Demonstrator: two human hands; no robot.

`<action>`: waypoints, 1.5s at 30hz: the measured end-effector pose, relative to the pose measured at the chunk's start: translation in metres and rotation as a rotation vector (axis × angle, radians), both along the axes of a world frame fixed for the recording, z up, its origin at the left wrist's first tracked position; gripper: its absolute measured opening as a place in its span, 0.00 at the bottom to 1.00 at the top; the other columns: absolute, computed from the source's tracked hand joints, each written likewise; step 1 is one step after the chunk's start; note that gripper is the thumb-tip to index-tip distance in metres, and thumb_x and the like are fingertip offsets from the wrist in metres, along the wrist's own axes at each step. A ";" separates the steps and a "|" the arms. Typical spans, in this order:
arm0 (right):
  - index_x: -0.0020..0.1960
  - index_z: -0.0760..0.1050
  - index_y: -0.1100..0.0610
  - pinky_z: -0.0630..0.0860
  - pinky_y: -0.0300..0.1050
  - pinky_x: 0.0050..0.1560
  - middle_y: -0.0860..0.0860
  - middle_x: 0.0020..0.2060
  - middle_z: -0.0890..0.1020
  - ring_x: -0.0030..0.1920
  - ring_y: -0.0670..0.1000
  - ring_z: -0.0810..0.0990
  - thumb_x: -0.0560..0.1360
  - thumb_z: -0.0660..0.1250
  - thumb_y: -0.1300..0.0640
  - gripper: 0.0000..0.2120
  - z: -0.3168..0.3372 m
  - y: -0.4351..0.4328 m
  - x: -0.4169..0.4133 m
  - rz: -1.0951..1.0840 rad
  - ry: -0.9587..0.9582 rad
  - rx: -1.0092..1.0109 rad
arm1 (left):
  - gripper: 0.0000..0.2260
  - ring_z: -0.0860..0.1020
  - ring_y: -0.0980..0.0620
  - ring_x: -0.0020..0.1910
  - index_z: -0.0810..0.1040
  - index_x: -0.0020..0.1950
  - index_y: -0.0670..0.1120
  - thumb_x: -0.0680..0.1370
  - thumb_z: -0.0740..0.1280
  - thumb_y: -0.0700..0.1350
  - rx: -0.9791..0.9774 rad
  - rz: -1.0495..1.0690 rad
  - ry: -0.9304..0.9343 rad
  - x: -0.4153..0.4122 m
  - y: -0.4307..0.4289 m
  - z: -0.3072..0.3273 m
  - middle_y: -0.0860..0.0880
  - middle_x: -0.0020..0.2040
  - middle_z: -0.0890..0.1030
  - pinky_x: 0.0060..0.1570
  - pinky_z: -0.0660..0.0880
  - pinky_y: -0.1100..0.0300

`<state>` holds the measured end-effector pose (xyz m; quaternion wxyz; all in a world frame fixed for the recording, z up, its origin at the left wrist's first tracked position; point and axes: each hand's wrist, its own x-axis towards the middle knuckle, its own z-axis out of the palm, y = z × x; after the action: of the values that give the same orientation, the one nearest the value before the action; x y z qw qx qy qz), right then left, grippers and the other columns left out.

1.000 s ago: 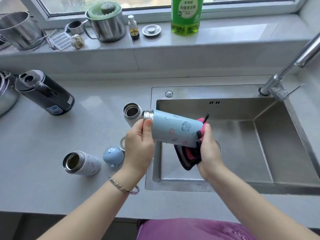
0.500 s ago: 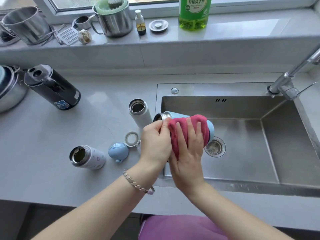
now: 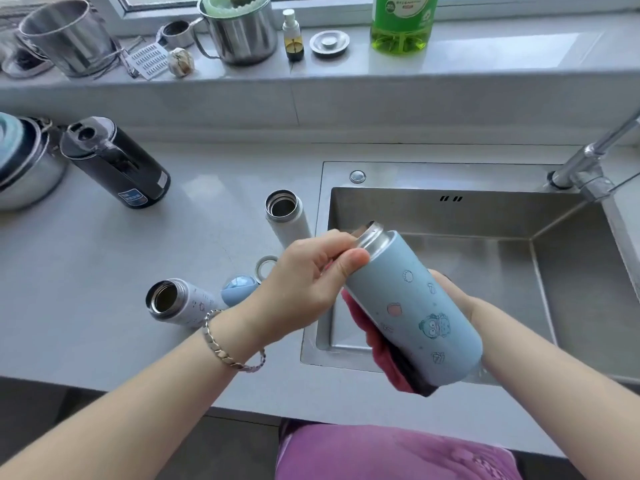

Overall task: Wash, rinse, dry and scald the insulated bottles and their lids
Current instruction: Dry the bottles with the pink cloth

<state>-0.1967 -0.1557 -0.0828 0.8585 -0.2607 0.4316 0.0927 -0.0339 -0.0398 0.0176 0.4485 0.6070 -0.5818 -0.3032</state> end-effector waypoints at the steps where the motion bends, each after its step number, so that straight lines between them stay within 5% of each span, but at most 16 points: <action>1: 0.54 0.69 0.57 0.72 0.47 0.46 0.55 0.47 0.71 0.41 0.58 0.78 0.71 0.62 0.51 0.14 0.001 0.002 -0.004 -0.008 0.018 0.023 | 0.10 0.66 0.62 0.31 0.66 0.35 0.57 0.77 0.58 0.51 -0.012 0.034 -0.016 0.004 0.003 -0.001 0.59 0.30 0.68 0.33 0.62 0.71; 6: 0.48 0.78 0.67 0.79 0.53 0.47 0.64 0.44 0.80 0.42 0.61 0.80 0.70 0.60 0.57 0.15 0.011 0.017 0.002 -0.092 -0.079 0.094 | 0.16 0.68 0.53 0.37 0.73 0.37 0.37 0.79 0.59 0.47 -0.138 0.208 -0.304 0.021 0.037 -0.016 0.51 0.33 0.71 0.41 0.65 0.69; 10: 0.44 0.79 0.68 0.80 0.51 0.43 0.66 0.46 0.81 0.41 0.60 0.83 0.65 0.67 0.60 0.12 0.005 0.032 0.020 -0.205 0.006 0.002 | 0.11 0.69 0.49 0.40 0.75 0.42 0.38 0.79 0.60 0.43 -0.163 0.241 -0.638 0.039 0.085 -0.055 0.46 0.33 0.75 0.45 0.69 0.62; 14: 0.44 0.76 0.62 0.79 0.46 0.40 0.58 0.36 0.82 0.34 0.55 0.82 0.78 0.59 0.54 0.13 -0.007 0.042 0.028 -0.268 0.157 -0.105 | 0.18 0.69 0.48 0.40 0.77 0.39 0.38 0.82 0.56 0.47 -0.043 0.329 -0.703 0.057 0.140 -0.093 0.46 0.32 0.75 0.47 0.71 0.55; 17: 0.52 0.76 0.61 0.76 0.48 0.43 0.58 0.40 0.82 0.39 0.55 0.80 0.78 0.61 0.50 0.14 -0.016 0.048 0.030 -0.253 0.278 -0.214 | 0.19 0.68 0.49 0.40 0.76 0.39 0.39 0.82 0.54 0.47 -0.019 0.353 -0.803 0.068 0.159 -0.118 0.46 0.31 0.74 0.57 0.69 0.50; 24: 0.44 0.77 0.59 0.74 0.51 0.53 0.56 0.37 0.81 0.39 0.55 0.79 0.77 0.62 0.49 0.13 -0.006 0.056 0.039 -0.125 0.340 -0.401 | 0.05 0.70 0.51 0.41 0.69 0.46 0.46 0.80 0.59 0.44 -0.066 0.404 -0.989 0.081 0.163 -0.140 0.48 0.32 0.75 0.67 0.64 0.55; 29: 0.45 0.77 0.58 0.74 0.52 0.54 0.57 0.40 0.81 0.42 0.57 0.79 0.77 0.62 0.50 0.12 0.000 0.054 0.039 -0.059 0.350 -0.483 | 0.15 0.74 0.51 0.42 0.79 0.44 0.43 0.80 0.57 0.50 0.058 0.496 -1.001 0.070 0.173 -0.125 0.49 0.36 0.79 0.60 0.68 0.52; 33: 0.45 0.77 0.59 0.74 0.51 0.54 0.57 0.40 0.82 0.42 0.57 0.80 0.77 0.62 0.50 0.13 0.007 0.047 0.032 -0.068 0.329 -0.507 | 0.11 0.73 0.53 0.43 0.80 0.43 0.44 0.74 0.64 0.50 0.016 0.577 -0.962 0.062 0.142 -0.086 0.50 0.38 0.81 0.58 0.69 0.52; 36: 0.43 0.77 0.58 0.73 0.51 0.53 0.56 0.40 0.81 0.43 0.57 0.79 0.78 0.61 0.50 0.13 0.015 0.038 0.027 -0.099 0.334 -0.561 | 0.12 0.74 0.51 0.42 0.80 0.45 0.44 0.73 0.62 0.50 0.012 0.570 -0.835 0.068 0.081 -0.064 0.49 0.40 0.81 0.47 0.70 0.57; 41: 0.47 0.77 0.59 0.74 0.51 0.54 0.57 0.43 0.82 0.46 0.58 0.80 0.78 0.60 0.49 0.14 0.024 0.027 0.015 -0.168 0.348 -0.600 | 0.13 0.72 0.45 0.58 0.76 0.58 0.45 0.77 0.64 0.49 0.372 0.442 -0.807 0.080 -0.027 -0.056 0.48 0.57 0.77 0.48 0.69 0.54; 45: 0.47 0.78 0.60 0.74 0.50 0.51 0.56 0.40 0.83 0.43 0.57 0.81 0.78 0.60 0.49 0.15 0.024 0.021 0.005 -0.202 0.366 -0.623 | 0.13 0.67 0.49 0.65 0.73 0.58 0.45 0.81 0.57 0.51 0.561 0.406 -0.965 0.086 -0.064 -0.071 0.48 0.59 0.75 0.50 0.69 0.54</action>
<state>-0.1916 -0.1350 -0.0588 0.6514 -0.4448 0.6090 -0.0830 0.0519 -0.1034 -0.0535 0.0048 0.8707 -0.4899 -0.0430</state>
